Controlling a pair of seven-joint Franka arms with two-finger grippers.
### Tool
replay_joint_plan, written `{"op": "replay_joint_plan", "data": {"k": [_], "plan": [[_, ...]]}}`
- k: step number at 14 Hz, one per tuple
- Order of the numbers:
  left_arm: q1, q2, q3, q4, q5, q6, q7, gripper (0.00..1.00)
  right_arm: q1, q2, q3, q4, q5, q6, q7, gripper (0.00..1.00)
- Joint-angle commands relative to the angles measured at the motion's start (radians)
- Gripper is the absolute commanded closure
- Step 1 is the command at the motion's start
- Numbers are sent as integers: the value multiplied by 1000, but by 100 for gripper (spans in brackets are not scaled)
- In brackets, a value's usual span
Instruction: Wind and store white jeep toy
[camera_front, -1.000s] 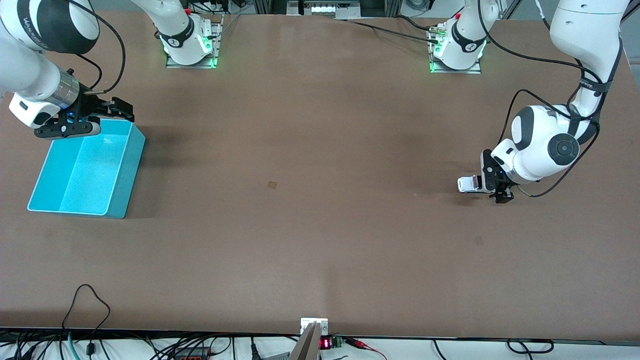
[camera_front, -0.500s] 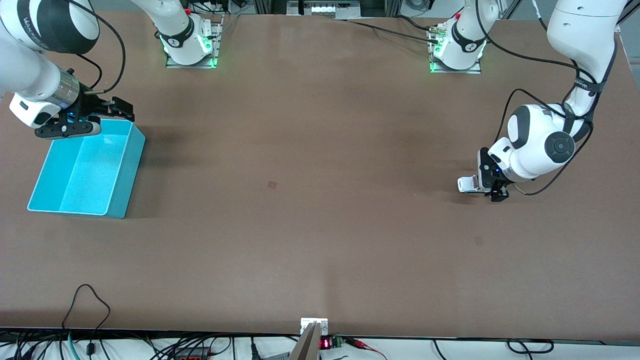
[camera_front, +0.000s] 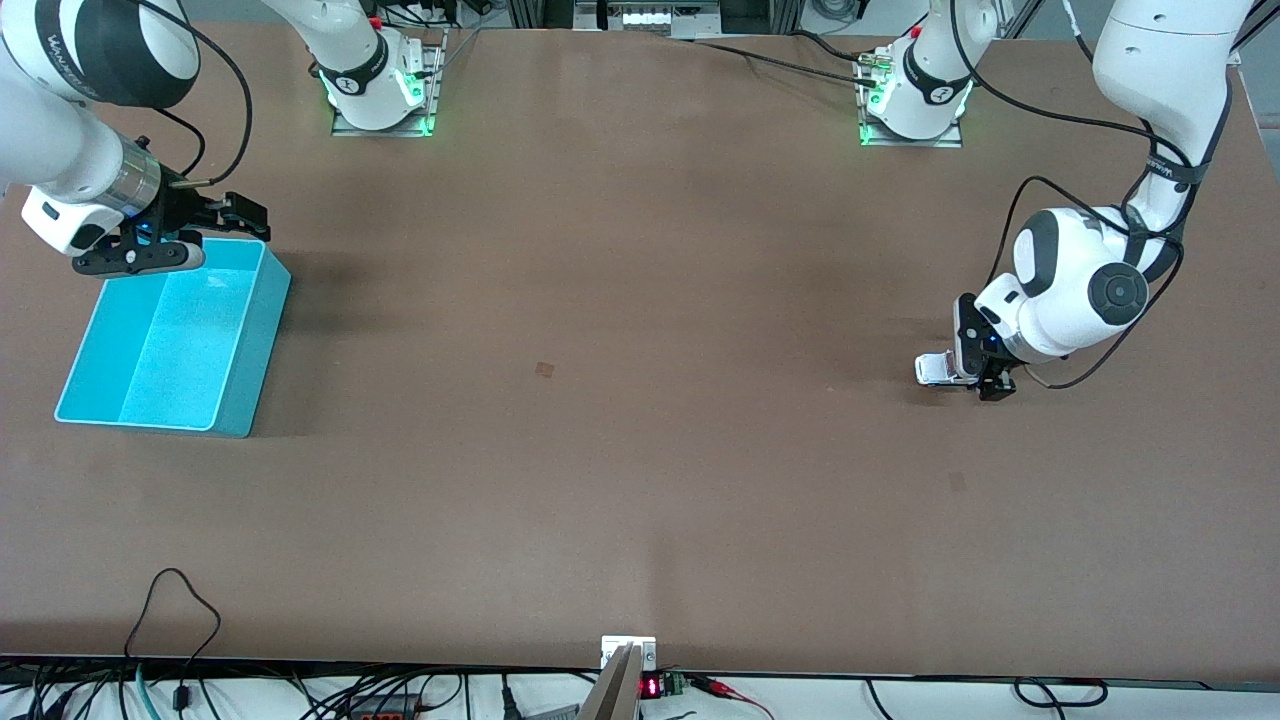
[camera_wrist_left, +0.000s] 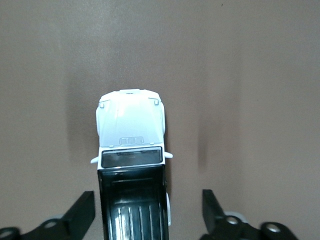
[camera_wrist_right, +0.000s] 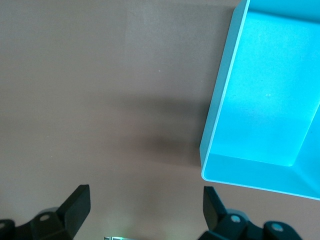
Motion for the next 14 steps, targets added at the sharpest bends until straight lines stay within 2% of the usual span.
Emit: {"op": "replay_joint_plan", "data": {"k": [1, 3, 6, 8, 14], "plan": [[5, -6, -6, -9, -22, 14, 32, 18, 7, 7, -2, 18, -12, -20, -1, 0], [5, -6, -6, -9, -22, 14, 31, 26, 7, 7, -2, 18, -10, -20, -4, 0], [5, -4, -6, -9, -22, 14, 31, 43, 7, 7, -2, 18, -12, -20, -4, 0], [5, -6, -6, -9, -22, 14, 33, 51, 7, 7, -2, 18, -12, -20, -4, 0], [5, -6, -6, -3, -20, 13, 24, 54, 7, 7, -2, 18, -12, -22, -4, 0]]}}
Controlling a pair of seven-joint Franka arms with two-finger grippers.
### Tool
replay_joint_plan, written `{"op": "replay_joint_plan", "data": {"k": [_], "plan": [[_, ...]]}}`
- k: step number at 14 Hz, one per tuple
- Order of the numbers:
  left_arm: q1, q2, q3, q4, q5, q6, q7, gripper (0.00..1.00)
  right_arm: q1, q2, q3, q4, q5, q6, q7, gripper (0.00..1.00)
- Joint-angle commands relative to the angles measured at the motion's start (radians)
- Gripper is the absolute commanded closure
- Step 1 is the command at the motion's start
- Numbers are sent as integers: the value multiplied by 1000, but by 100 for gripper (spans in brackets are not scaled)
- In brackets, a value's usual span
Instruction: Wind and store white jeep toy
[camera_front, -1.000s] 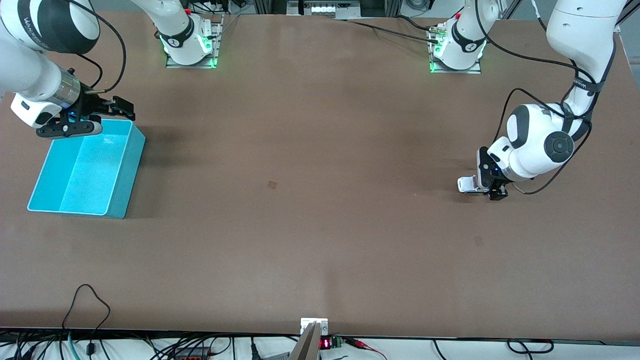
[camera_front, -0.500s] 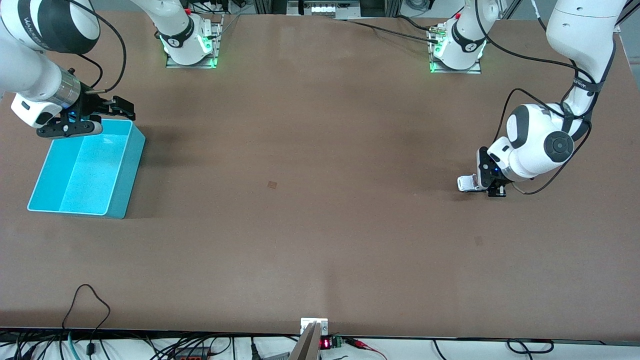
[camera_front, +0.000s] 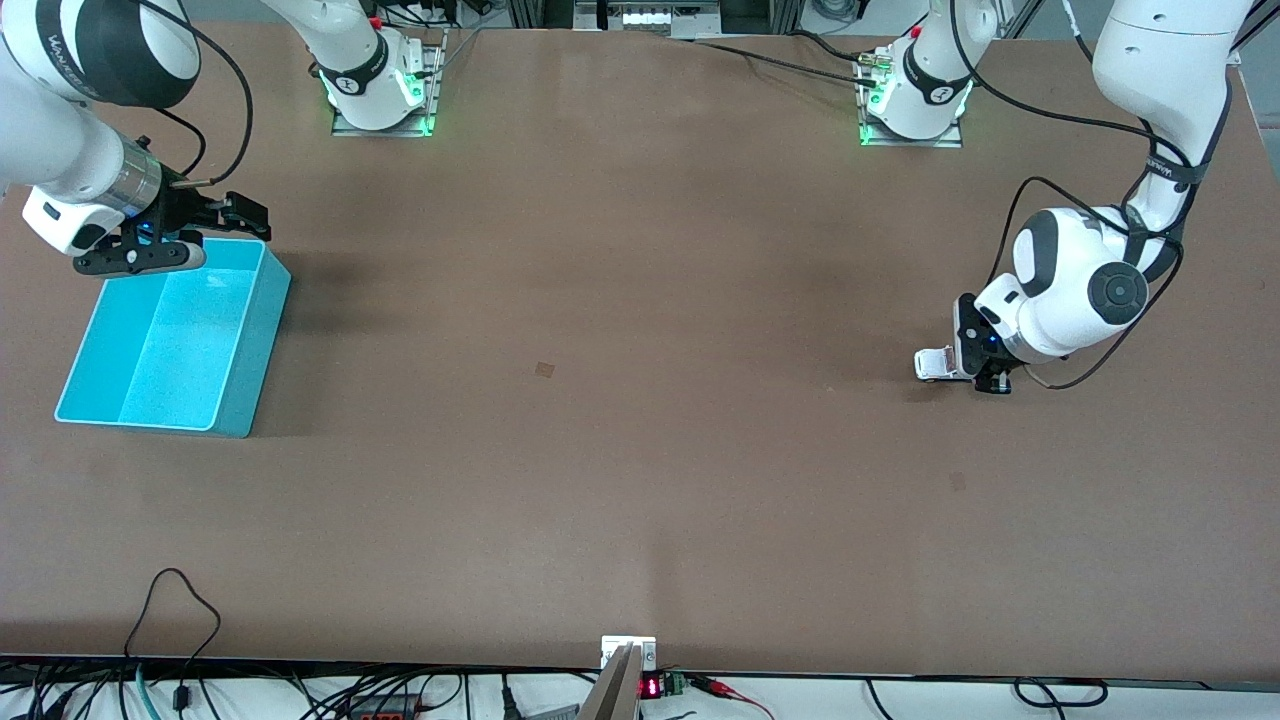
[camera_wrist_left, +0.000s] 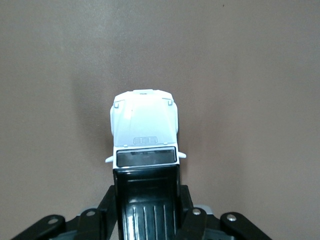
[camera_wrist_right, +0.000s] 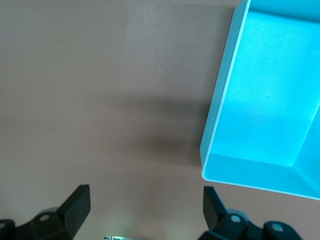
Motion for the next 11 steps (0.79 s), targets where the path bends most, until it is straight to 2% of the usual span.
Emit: {"op": "replay_joint_plan", "data": {"k": [1, 11], "plan": [[2, -4, -5, 2, -20, 7, 17, 55, 5, 7, -2, 18, -10, -21, -4, 0], [3, 22, -5, 26, -9, 8, 3, 70, 4, 7, -2, 18, -12, -21, -5, 0]]}}
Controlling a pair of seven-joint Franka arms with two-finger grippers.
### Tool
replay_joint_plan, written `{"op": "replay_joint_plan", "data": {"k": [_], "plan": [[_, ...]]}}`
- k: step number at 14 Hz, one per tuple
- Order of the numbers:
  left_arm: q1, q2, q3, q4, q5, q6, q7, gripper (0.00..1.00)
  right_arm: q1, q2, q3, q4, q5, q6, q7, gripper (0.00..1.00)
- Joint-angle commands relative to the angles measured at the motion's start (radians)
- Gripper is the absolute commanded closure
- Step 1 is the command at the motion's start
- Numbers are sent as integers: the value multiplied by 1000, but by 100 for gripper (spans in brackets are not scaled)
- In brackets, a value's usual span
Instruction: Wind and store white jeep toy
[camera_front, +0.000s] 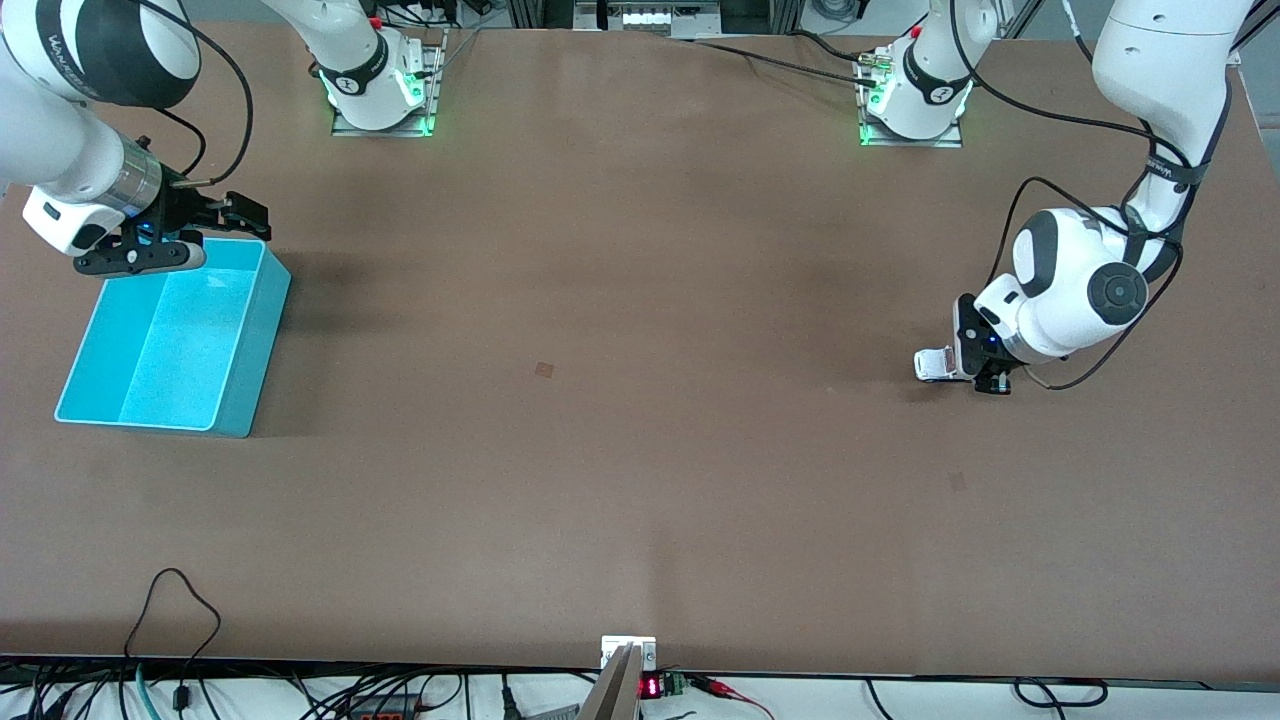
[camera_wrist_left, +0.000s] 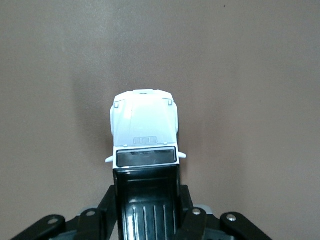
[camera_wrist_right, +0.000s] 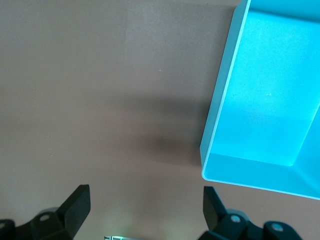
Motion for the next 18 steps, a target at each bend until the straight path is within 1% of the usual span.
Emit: {"op": "replay_joint_plan", "data": {"k": [1, 2, 6, 12, 14, 18], "plan": [[3, 22, -4, 24, -9, 8, 5, 71, 5, 7, -2, 18, -12, -21, -5, 0], [3, 24, -4, 24, -8, 8, 8, 75, 5, 7, -2, 18, -12, -21, -5, 0], [3, 31, -4, 24, -6, 8, 6, 78, 4, 7, -2, 18, -12, -23, -5, 0], [8, 42, -4, 24, -4, 8, 14, 78, 4, 7, -2, 18, -10, -24, -5, 0], [26, 51, -4, 27, -3, 8, 17, 79, 4, 7, -2, 18, -12, -24, -5, 0], [38, 63, -2, 39, -4, 8, 19, 82, 4, 7, -2, 18, -12, -29, -5, 0]]}}
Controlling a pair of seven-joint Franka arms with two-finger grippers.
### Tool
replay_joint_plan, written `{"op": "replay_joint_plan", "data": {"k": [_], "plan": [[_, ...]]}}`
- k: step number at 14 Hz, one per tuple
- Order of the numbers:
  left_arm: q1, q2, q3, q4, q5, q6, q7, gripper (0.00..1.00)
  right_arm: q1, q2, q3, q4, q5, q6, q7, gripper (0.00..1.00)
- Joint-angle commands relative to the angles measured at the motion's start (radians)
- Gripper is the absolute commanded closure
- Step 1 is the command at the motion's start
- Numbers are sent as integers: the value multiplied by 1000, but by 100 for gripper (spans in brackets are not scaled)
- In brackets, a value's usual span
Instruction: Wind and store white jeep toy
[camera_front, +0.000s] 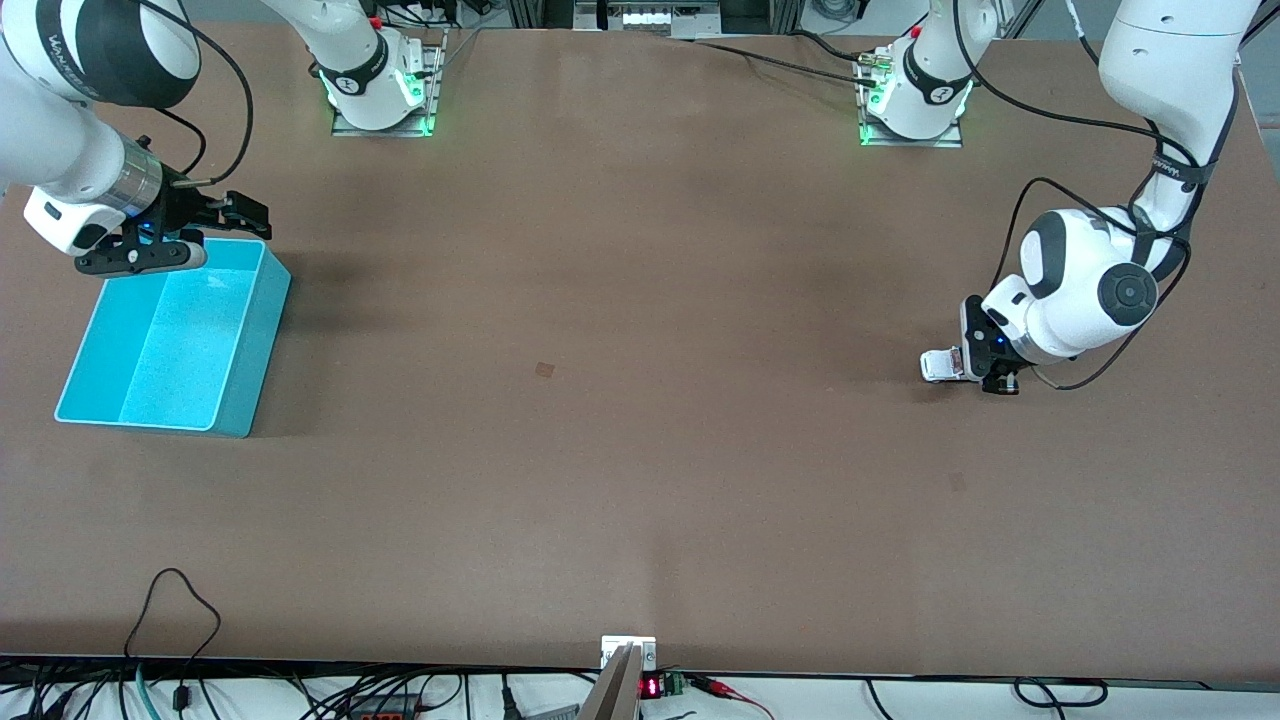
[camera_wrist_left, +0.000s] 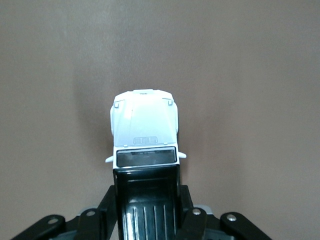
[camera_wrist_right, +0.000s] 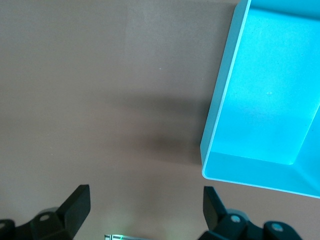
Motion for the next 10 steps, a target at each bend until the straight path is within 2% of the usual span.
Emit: {"op": "replay_joint_plan", "data": {"k": [1, 10], "plan": [[16, 61, -4, 34, -4, 12, 17, 83, 4, 7, -2, 18, -10, -24, -5, 0], [62, 78, -4, 58, 63, 12, 17, 87, 4, 8, -2, 18, -12, -25, -5, 0]]}}
